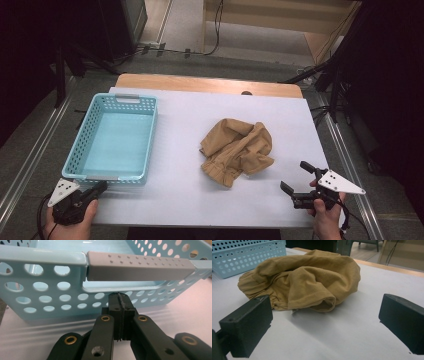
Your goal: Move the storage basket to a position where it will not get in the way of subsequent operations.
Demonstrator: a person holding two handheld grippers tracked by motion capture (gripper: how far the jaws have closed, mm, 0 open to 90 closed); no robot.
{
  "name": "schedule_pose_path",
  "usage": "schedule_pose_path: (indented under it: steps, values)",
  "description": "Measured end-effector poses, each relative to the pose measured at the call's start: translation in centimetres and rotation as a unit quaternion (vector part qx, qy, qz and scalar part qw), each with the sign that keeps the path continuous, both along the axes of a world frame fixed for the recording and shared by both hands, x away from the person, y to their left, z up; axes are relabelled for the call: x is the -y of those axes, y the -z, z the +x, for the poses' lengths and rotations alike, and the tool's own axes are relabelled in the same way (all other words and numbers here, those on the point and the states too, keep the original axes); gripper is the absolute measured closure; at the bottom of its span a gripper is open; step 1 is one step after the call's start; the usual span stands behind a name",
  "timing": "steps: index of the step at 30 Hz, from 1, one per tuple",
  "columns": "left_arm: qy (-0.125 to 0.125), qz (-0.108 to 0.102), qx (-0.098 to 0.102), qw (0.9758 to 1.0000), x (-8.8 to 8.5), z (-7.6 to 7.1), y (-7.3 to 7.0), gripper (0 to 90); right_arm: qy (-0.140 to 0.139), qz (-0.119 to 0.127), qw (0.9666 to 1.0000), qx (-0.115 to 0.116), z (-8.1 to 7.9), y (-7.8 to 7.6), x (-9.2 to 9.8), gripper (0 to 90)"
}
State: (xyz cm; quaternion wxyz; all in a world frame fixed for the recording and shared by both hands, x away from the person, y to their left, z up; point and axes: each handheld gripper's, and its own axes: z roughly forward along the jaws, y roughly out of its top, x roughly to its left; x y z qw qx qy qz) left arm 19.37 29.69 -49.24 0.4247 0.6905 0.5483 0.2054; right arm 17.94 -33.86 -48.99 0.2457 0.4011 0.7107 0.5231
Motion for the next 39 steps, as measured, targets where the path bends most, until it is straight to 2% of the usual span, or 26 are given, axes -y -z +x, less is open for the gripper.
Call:
schedule_pose_path:
  steps: [3,5,7,24,35,39]
  values:
    - [-0.002,-0.007,0.002,1.0,0.0,0.1,-0.1,89.9,0.0,-0.001,1.0,0.0,0.0,0.0,0.0,0.0]
    - [0.0,-0.002,-0.002,1.0,0.0,0.3,-0.2,89.9,0.0,-0.001,1.0,-0.001,0.0,0.0,-0.1,0.0]
    - [-0.001,-0.008,-0.003,1.0,-0.1,0.4,-0.2,89.9,-0.001,-0.002,1.0,-0.002,0.1,0.1,-0.1,0.0]
    - [0.004,-0.014,-0.01,0.9999,0.6,2.3,-0.2,89.9,0.002,0.005,1.0,0.0,0.1,0.0,0.2,0.0]
    - [0.003,-0.023,-0.007,0.9997,1.0,2.7,-0.1,89.4,0.002,0.004,1.0,-0.001,0.1,0.0,0.2,0.0]
    - [0.008,-0.024,0.004,0.9997,1.1,2.1,-0.2,81.1,0.002,0.004,1.0,-0.001,0.1,0.0,0.2,0.0]
